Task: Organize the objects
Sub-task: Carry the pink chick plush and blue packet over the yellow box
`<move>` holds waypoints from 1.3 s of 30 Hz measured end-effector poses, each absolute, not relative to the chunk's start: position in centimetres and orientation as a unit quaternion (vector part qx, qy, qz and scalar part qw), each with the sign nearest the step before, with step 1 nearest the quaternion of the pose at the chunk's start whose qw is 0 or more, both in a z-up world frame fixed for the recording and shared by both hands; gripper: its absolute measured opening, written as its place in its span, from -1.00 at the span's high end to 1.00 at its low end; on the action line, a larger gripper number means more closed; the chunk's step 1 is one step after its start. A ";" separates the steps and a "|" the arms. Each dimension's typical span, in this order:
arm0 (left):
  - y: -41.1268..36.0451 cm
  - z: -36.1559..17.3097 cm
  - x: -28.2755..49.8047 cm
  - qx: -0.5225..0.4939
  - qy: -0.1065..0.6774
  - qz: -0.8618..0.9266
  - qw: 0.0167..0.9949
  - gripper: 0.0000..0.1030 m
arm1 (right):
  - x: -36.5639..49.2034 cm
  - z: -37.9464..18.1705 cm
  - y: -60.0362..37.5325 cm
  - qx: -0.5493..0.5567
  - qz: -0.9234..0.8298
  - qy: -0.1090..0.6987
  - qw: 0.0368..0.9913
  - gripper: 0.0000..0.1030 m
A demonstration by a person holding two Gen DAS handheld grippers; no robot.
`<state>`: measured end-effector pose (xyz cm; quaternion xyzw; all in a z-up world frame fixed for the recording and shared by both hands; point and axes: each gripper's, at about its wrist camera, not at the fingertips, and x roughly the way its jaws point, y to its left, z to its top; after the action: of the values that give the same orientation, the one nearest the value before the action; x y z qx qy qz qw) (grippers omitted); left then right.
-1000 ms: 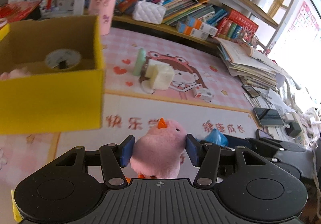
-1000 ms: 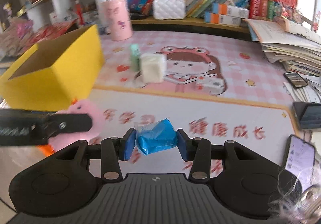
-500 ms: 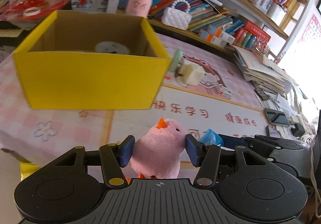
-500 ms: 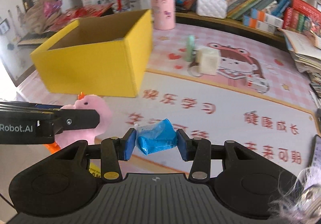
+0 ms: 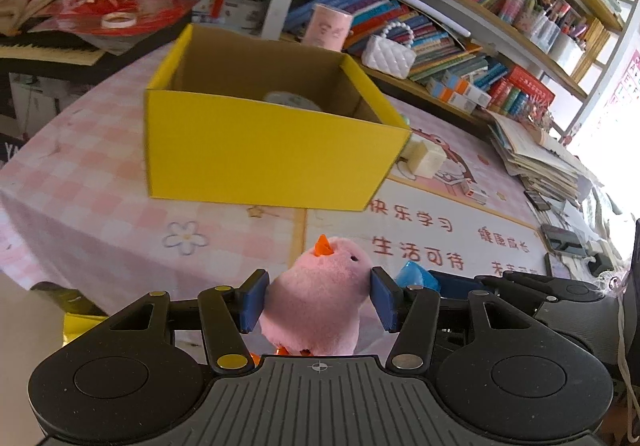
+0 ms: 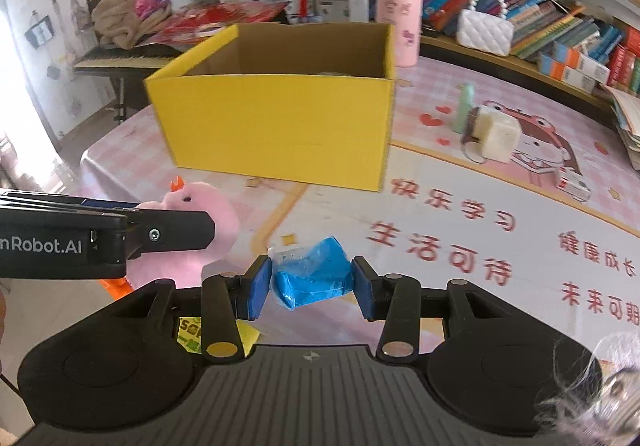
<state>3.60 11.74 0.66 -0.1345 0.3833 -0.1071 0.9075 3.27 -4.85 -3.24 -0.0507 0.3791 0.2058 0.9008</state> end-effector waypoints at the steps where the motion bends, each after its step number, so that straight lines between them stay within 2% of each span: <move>1: 12.2 0.7 3.4 -0.135 0.382 -0.106 0.908 -0.04 | 3.1 -3.3 -4.4 -0.051 0.207 0.378 0.901 0.20; 24: 17.9 3.3 2.6 -0.117 0.325 -0.119 0.931 -0.04 | 1.5 -1.2 0.1 -0.043 0.170 0.331 0.927 0.21; 33: 17.5 6.7 8.2 -0.108 0.267 -0.111 0.951 -0.04 | 6.8 3.0 -0.1 -0.041 0.164 0.264 0.950 0.21; 39: 17.0 7.8 13.0 -0.107 0.251 -0.089 0.958 -0.04 | 12.7 3.6 0.4 -0.053 0.165 0.252 0.952 0.21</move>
<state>12.95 17.01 7.80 -0.1071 0.2513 -0.0888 0.9579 12.67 0.41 3.65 -0.0530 0.2521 0.1646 0.9521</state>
